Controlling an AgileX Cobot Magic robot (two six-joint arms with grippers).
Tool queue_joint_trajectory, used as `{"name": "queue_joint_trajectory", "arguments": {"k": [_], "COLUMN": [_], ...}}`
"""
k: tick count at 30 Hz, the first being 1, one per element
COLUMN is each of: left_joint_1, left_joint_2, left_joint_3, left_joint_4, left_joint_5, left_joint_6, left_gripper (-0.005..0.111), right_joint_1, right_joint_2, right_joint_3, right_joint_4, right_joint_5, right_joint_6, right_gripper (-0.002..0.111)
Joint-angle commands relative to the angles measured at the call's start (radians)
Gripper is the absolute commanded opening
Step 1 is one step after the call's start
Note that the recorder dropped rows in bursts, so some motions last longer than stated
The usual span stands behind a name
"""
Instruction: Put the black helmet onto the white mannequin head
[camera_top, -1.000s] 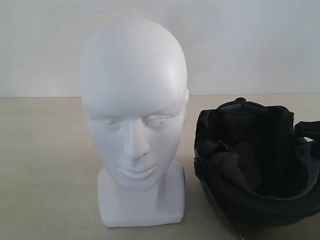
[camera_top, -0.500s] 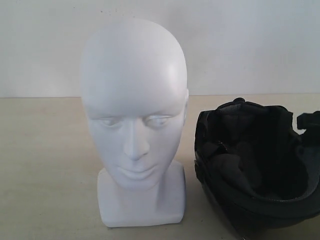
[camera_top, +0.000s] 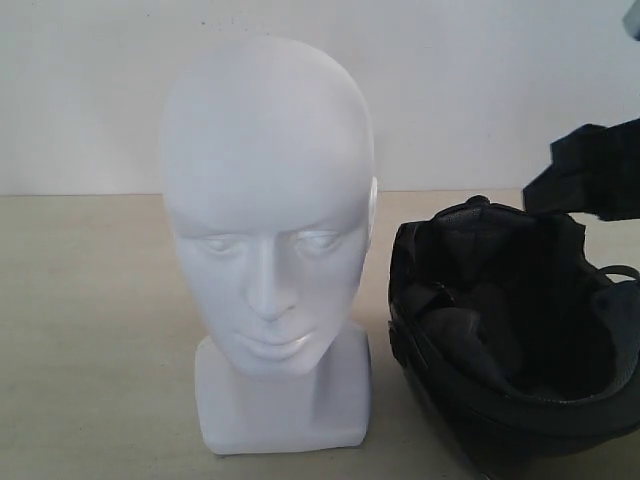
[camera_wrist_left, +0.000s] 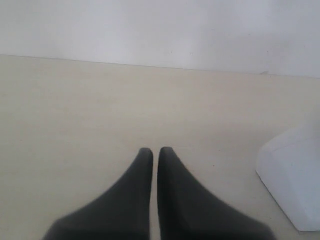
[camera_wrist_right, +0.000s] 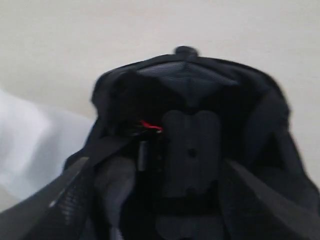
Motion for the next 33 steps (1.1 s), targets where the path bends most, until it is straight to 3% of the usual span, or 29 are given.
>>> {"name": "queue_joint_trajectory", "arguments": {"k": [1, 4, 8, 33], "left_joint_1": [0.003, 0.003, 0.003, 0.003], "left_joint_2": [-0.003, -0.003, -0.003, -0.003], "left_joint_3": [0.004, 0.004, 0.004, 0.004], "left_joint_4": [0.001, 0.001, 0.001, 0.001], "left_joint_5": [0.001, 0.001, 0.001, 0.001], "left_joint_6": [0.005, 0.005, 0.005, 0.005], "left_gripper": [0.004, 0.004, 0.004, 0.004], "right_joint_1": [0.146, 0.294, 0.365, 0.370], "right_joint_2": [0.016, 0.061, 0.162, 0.239], "right_joint_3": [0.000, 0.000, 0.000, 0.000], "right_joint_4": [0.028, -0.020, -0.092, -0.220], "right_joint_5": [-0.006, -0.069, -0.063, -0.002], "right_joint_6": [-0.038, 0.048, 0.113, 0.276], "right_gripper": [0.068, 0.076, 0.077, 0.077]}}
